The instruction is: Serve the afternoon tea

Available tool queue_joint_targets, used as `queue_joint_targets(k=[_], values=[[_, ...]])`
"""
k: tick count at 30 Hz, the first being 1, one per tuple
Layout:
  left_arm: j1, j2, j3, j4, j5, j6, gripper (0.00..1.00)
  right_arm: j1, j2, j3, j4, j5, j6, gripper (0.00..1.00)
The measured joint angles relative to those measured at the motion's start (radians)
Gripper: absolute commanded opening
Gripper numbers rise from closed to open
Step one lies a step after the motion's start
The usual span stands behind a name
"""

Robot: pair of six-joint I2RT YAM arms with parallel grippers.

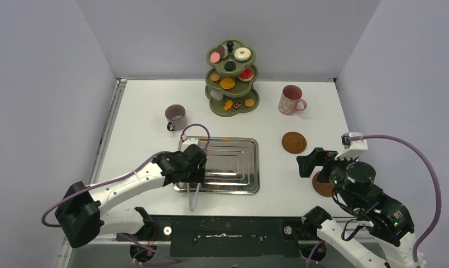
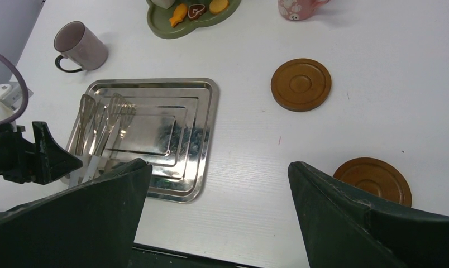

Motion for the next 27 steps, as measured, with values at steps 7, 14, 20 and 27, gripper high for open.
queue_joint_targets(k=[7, 14, 20, 27], values=[[0.02, -0.105, 0.125, -0.056, -0.003, 0.093, 0.97, 0.0, 0.01, -0.01, 0.018, -0.01, 0.023, 1.0], [0.193, -0.13, 0.299, -0.088, 0.063, 0.248, 0.97, 0.0, 0.135, -0.03, 0.079, -0.017, 0.028, 1.0], [0.333, -0.082, 0.485, -0.106, 0.21, 0.365, 0.97, 0.0, 0.259, -0.032, 0.163, 0.003, 0.002, 1.0], [0.469, -0.037, 0.573, -0.106, 0.358, 0.439, 0.97, -0.01, 0.5, -0.022, 0.24, 0.145, -0.099, 1.0]])
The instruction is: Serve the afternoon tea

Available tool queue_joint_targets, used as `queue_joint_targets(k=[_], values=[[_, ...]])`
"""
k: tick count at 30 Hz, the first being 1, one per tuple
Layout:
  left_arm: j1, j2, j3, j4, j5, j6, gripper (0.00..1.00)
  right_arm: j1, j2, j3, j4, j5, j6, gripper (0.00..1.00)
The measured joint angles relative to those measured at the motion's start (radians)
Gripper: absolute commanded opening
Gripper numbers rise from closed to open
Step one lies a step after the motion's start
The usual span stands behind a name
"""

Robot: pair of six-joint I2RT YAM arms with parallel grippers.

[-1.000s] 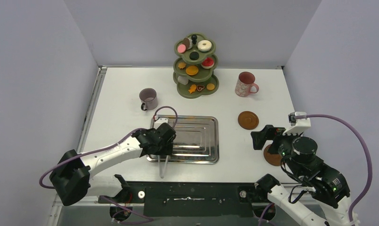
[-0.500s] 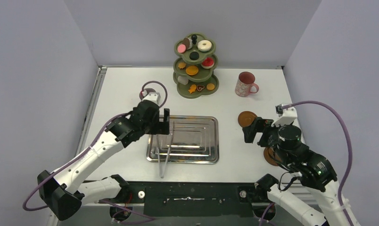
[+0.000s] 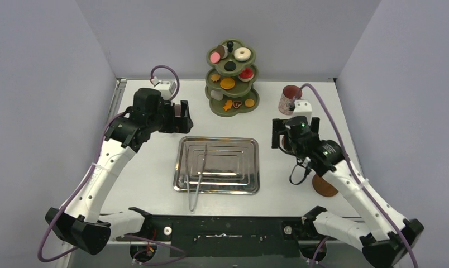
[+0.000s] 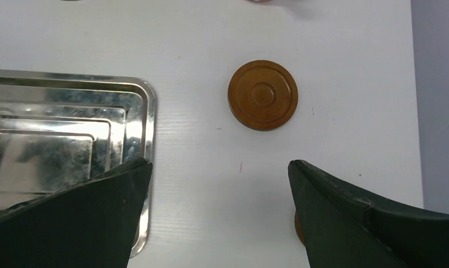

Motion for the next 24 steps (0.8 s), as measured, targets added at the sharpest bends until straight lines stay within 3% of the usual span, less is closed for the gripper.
queue_joint_targets(k=[8, 16, 18, 24], values=[[-0.002, -0.125, -0.18, 0.058, 0.032, 0.052, 0.97, -0.15, 0.294, 0.051, 0.131, -0.017, -0.134, 1.0], [-0.012, -0.195, -0.195, 0.083, -0.002, 0.077, 0.97, -0.327, 0.432, 0.093, 0.151, -0.044, -0.054, 0.96], [-0.013, -0.198, -0.195, 0.084, -0.018, 0.081, 0.97, -0.362, 0.433, 0.077, 0.148, -0.042, 0.002, 0.91], [-0.015, -0.198, -0.207, 0.085, -0.077, 0.105, 0.97, -0.451, 0.404, -0.078, 0.15, -0.041, 0.172, 0.63]])
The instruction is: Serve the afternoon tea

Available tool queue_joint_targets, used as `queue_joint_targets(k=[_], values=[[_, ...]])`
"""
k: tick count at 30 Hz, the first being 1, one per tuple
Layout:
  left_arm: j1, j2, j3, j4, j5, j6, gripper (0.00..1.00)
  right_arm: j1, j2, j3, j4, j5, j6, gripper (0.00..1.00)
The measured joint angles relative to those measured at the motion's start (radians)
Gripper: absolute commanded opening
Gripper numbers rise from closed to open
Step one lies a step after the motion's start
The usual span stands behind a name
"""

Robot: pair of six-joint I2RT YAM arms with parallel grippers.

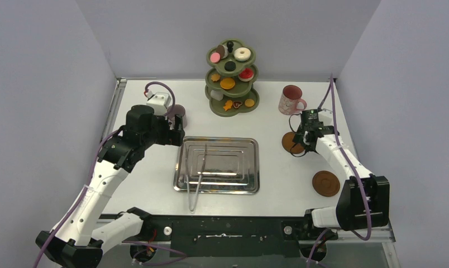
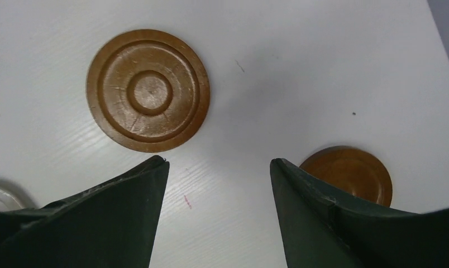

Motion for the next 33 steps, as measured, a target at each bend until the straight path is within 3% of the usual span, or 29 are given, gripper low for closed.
queue_joint_targets(k=[10, 26, 33], values=[[-0.006, -0.022, -0.013, 0.002, -0.045, 0.021, 0.97, -0.057, 0.02, -0.127, 0.155, -0.034, 0.119, 0.46], [-0.016, -0.045, -0.018, 0.005, -0.063, 0.025, 0.97, -0.107, 0.128, -0.212, 0.364, -0.174, 0.168, 0.49], [-0.018, -0.045, -0.019, 0.005, -0.068, 0.029, 0.97, -0.107, 0.195, -0.207, 0.389, -0.173, 0.202, 0.41]])
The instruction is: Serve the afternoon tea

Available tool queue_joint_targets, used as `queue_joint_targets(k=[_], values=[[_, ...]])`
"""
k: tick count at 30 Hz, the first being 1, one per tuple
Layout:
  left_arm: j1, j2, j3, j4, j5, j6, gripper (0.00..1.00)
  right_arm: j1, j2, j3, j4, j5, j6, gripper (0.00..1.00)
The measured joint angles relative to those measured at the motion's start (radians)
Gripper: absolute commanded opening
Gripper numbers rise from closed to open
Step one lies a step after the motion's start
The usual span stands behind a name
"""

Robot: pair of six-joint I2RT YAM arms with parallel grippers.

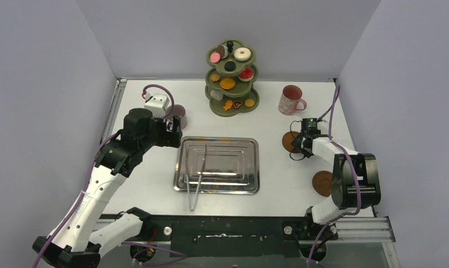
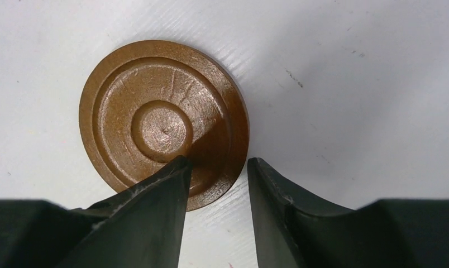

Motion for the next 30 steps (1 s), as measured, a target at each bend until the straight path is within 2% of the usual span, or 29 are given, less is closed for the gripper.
queue_joint_targets(k=[6, 14, 30], values=[[-0.013, 0.0, 0.0, 0.0, -0.01, 0.012, 0.97, 0.022, 0.015, 0.013, -0.002, 0.042, 0.013, 0.37], [-0.014, -0.001, 0.0, 0.0, -0.016, 0.02, 0.97, 0.063, 0.062, 0.052, 0.027, 0.072, -0.007, 0.37], [-0.014, -0.017, -0.009, 0.0, -0.033, 0.03, 0.97, 0.241, 0.224, 0.203, 0.112, 0.063, -0.045, 0.36]])
